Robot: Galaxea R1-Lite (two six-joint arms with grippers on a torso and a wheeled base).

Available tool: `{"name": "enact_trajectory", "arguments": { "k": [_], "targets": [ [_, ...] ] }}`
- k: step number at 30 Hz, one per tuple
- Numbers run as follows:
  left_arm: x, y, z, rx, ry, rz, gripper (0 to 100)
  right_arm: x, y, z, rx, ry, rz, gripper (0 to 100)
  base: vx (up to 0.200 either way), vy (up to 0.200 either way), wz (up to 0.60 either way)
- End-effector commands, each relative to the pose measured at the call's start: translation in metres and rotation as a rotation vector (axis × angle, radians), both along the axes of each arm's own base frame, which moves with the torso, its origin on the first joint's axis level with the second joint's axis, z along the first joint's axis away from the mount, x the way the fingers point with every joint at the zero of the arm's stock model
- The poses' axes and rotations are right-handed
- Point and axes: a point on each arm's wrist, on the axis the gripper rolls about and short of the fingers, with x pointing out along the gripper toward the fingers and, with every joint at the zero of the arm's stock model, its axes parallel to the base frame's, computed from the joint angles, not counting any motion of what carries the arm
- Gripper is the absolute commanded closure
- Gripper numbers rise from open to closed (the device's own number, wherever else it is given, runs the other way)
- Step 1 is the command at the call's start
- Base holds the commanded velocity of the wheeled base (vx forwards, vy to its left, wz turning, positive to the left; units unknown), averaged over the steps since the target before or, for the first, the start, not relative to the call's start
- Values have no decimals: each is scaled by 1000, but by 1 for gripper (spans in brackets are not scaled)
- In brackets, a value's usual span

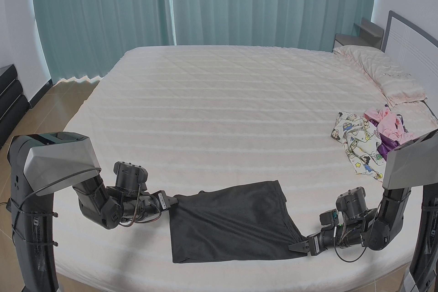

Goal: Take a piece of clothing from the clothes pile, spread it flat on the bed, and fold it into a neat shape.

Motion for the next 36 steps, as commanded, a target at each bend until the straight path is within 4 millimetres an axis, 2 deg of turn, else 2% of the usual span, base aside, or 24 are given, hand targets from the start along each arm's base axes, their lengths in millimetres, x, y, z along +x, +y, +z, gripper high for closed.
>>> {"name": "enact_trajectory", "arguments": {
  "k": [1, 4, 7, 12, 17, 22, 26, 30, 36],
  "targets": [
    [-6, 2, 4, -5, 8, 1, 0, 4, -3, 10, 24, -41, -14, 0, 0, 0, 0],
    [-19, 14, 15, -38, 21, 11, 0, 17, -3, 19, 55, -90, -43, 0, 0, 0, 0],
    [-42, 20, 25, -95, 59, -34, 0, 36, 2, 23, 126, -101, -123, 0, 0, 0, 0],
    [-70, 24, 27, -117, 71, -46, 0, 59, 11, 30, 227, -97, -218, 0, 0, 0, 0],
    [-80, 22, 22, -142, 85, -30, 0, 79, 17, 32, 270, -127, -263, 0, -160, 0, 0],
    [-88, 10, 16, -119, 62, -73, 0, 95, 27, 25, 263, -152, -280, 0, -200, 0, 0],
    [-89, 6, 10, -109, 45, -76, 0, 105, 35, 19, 252, -177, -292, 0, 0, 0, 0],
    [-90, -3, -5, -41, 26, -78, 0, 118, 50, 18, 239, -229, -307, 0, 0, 0, 0],
    [-94, -14, -10, 11, 4, -85, 0, 130, 55, 18, 257, -261, -308, 0, 0, 0, 0]
  ]
}}
